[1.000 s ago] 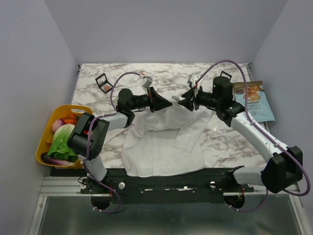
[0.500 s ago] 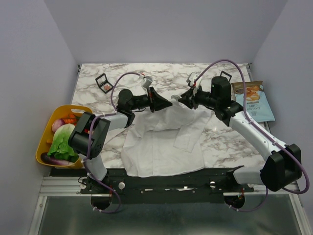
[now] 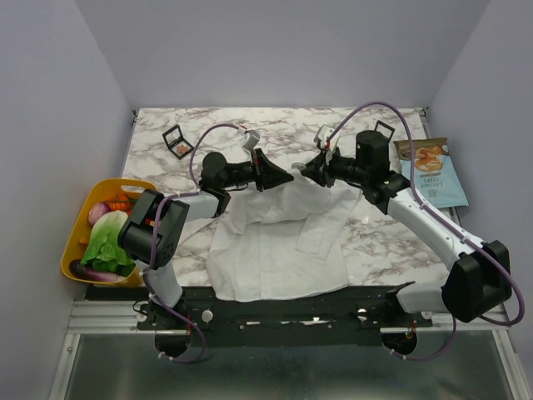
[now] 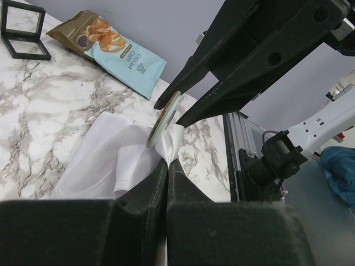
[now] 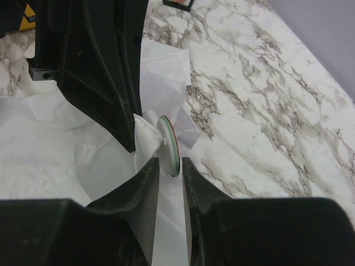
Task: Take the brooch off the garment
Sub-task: Remove the brooch from the clothes.
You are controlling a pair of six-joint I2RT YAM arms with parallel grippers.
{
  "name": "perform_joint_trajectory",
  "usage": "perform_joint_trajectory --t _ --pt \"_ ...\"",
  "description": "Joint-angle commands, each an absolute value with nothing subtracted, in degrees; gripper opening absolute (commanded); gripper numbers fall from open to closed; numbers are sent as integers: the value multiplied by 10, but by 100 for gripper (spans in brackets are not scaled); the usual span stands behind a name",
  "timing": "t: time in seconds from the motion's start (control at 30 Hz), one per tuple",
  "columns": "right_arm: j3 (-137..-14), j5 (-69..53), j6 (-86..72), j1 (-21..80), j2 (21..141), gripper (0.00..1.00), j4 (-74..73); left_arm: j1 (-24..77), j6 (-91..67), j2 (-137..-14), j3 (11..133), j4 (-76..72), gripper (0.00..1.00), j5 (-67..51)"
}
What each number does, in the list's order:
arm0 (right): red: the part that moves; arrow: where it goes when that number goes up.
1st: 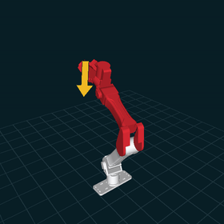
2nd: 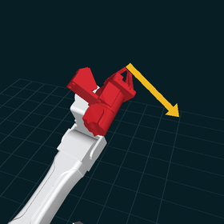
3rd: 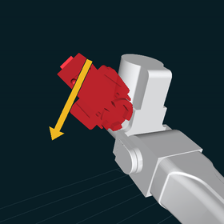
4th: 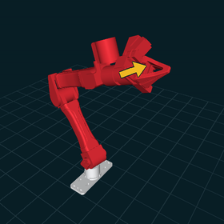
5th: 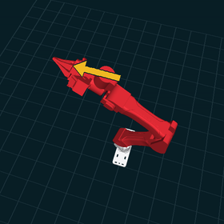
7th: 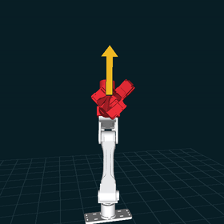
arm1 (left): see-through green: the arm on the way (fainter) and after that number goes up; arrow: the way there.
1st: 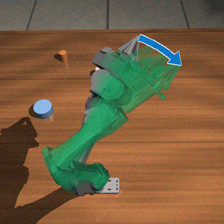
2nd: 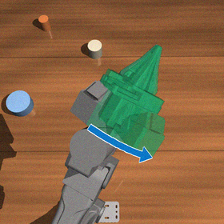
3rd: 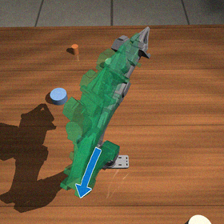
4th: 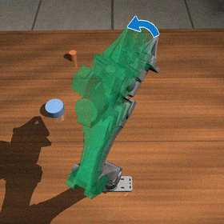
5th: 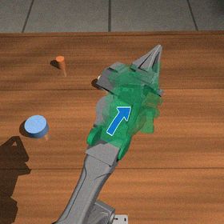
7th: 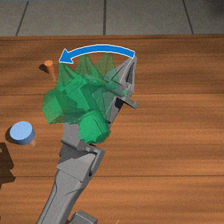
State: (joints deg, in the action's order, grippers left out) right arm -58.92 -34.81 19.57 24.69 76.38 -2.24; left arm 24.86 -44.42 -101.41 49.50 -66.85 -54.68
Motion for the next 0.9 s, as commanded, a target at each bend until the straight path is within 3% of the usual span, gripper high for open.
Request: perform_joint_trajectory --t 0.0,0.3,0.53,0.87 --pt "-594 -363 211 252 776 32 -19 247 -453 -1018 504 -698 8 -557" --pt "-591 -385 222 252 768 23 -22 247 -461 -1020 502 -710 9 -565" --pt "-588 -403 227 252 756 1 -24 247 -461 -1026 500 -710 9 -568" --pt "-682 -315 262 252 784 1 -179 247 -422 -1015 510 -656 13 -573"
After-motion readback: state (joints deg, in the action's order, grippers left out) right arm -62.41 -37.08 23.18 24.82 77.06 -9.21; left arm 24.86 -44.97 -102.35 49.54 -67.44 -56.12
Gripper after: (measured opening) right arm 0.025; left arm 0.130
